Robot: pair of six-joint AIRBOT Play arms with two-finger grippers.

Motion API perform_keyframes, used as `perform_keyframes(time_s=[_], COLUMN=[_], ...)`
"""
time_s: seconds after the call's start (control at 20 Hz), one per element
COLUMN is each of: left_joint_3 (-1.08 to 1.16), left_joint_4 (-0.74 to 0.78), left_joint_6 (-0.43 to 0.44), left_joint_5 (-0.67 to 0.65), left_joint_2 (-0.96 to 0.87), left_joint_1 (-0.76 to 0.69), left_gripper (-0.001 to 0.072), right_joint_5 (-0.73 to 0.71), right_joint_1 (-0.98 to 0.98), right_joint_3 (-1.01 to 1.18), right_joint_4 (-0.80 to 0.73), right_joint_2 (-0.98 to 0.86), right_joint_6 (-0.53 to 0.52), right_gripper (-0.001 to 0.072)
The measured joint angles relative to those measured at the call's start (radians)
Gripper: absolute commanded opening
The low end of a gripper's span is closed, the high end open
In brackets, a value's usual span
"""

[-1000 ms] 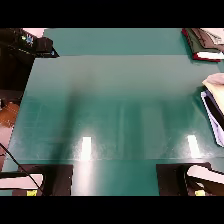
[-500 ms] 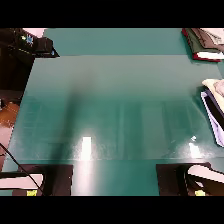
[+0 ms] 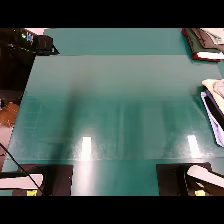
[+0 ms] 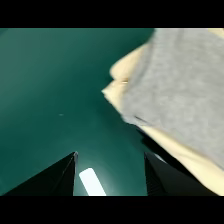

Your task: Fold the shirts.

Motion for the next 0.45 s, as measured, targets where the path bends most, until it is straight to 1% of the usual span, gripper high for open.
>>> perform_keyframes(time_s=[0.05,0.1,0.45], left_joint_3=[0.000,0.000,0.000], left_joint_4=[0.000,0.000,0.000], left_joint_6=[0.000,0.000,0.000], left_joint_5=[0.002,0.002,0.005], left_joint_2=[0.000,0.000,0.000], left_joint_1=[0.000,0.000,0.000], left_gripper=[0.0025,0.0025,0.0025], right_joint_5=[-0.003,-0.009,-0.044], right_joint_1=[0.045,0.089,0.360], right_joint_3=[0.000,0.000,0.000], right_joint_4=[0.032,0.051,0.108], right_joint_2=[0.005,0.008,0.014], right_joint_6=[0.000,0.000,-0.005], right_gripper=[0.0073,0.0014,0.0014])
